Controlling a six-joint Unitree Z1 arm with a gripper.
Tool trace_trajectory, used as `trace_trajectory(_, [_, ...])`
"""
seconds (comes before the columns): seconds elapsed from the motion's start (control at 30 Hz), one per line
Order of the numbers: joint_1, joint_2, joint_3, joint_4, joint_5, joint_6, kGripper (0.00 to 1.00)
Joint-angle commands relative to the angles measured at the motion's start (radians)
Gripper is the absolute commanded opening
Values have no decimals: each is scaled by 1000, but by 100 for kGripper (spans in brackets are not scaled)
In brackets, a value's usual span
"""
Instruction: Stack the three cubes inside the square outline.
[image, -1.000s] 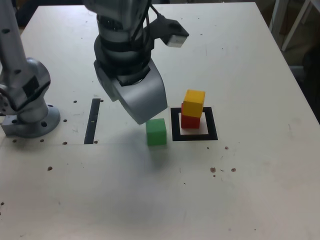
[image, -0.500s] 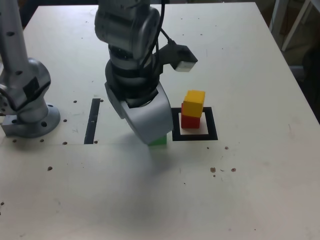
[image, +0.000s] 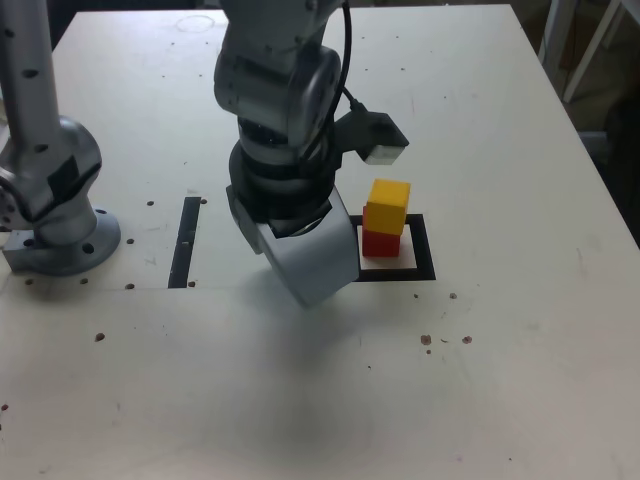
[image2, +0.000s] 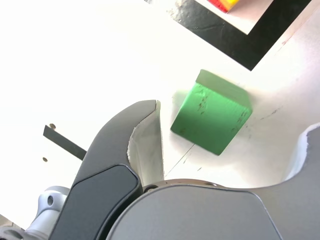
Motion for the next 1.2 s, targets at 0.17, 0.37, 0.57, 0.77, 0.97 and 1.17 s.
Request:
trace_trajectory(0.17, [-2,13,0,-15,7,-3,85])
trace_trajectory(0.37, [-2,15,1,-14,10,-22,72])
trace_trajectory(0.57, [-2,13,9,-24,10,-41,56])
trace_trajectory(0.77, [-2,12,16,-33,9,-42,47])
trace_trajectory(0.97, [-2,10,33,-39,7,-42,46])
trace_trajectory(1.17, [-2,9,45,-39,6,-42,41])
